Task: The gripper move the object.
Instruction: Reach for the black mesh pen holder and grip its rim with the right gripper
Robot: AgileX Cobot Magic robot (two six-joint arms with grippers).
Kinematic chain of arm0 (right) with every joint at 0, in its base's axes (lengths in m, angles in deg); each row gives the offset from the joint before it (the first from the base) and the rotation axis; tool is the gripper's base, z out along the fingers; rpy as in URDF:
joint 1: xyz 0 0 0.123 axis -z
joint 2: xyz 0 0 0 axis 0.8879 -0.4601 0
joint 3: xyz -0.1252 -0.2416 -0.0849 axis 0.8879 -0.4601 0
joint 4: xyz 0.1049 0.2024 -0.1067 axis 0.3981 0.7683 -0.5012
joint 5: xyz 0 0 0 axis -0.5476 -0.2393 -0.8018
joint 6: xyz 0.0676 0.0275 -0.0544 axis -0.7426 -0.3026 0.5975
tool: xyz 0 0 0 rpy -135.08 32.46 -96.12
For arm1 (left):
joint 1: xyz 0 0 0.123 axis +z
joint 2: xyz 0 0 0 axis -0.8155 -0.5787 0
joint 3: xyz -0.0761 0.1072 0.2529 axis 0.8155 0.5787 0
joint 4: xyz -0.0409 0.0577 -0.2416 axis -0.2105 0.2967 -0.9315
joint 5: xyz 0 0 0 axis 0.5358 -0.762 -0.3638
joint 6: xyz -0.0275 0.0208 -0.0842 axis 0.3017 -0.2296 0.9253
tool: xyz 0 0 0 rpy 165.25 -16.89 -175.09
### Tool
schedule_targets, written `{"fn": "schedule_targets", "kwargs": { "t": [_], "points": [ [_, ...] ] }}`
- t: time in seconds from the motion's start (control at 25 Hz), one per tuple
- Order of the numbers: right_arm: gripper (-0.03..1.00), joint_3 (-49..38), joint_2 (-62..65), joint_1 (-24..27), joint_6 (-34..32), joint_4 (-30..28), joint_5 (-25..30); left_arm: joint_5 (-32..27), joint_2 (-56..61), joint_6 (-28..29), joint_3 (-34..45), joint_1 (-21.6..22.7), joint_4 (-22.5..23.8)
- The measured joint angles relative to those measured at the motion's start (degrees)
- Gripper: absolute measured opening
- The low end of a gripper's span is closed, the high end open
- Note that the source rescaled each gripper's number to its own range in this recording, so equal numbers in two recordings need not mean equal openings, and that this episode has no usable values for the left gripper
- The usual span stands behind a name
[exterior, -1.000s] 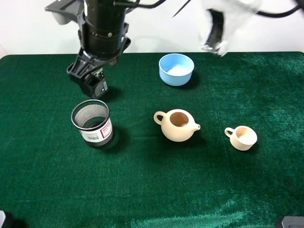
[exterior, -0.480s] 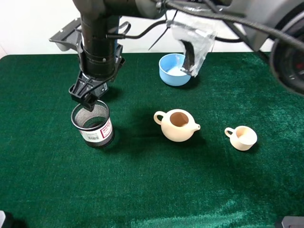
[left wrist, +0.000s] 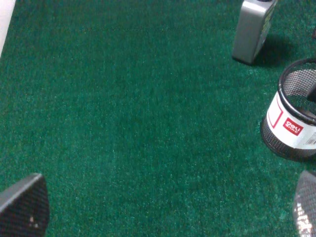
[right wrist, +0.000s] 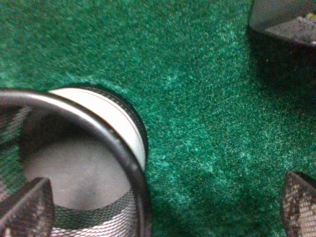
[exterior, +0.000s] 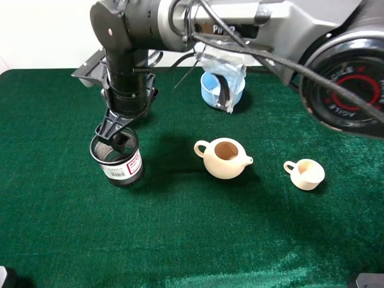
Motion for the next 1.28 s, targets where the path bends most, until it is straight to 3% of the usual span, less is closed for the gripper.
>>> {"fn": "schedule_targets", "kwargs": {
  "t": [0.48, 1.08, 1.12, 1.28],
  "points": [
    [0.97, 0.0, -1.9, 0.0, 0.0, -0.2, -1.5, 0.0, 0.0, 0.0, 0.0, 0.0, 0.0],
    [0.29, 0.0, -1.9, 0.0, 0.0, 1.1, -1.4, 0.0, 0.0, 0.0, 0.0, 0.0, 0.0],
    [0.29, 0.0, -1.9, 0.0, 0.0, 1.1, -1.4, 0.0, 0.0, 0.0, 0.0, 0.0, 0.0],
    [0.07, 0.0, -1.9, 0.0, 0.0, 1.5, -1.2, 0.0, 0.0, 0.0, 0.0, 0.0, 0.0]
  ]
}}
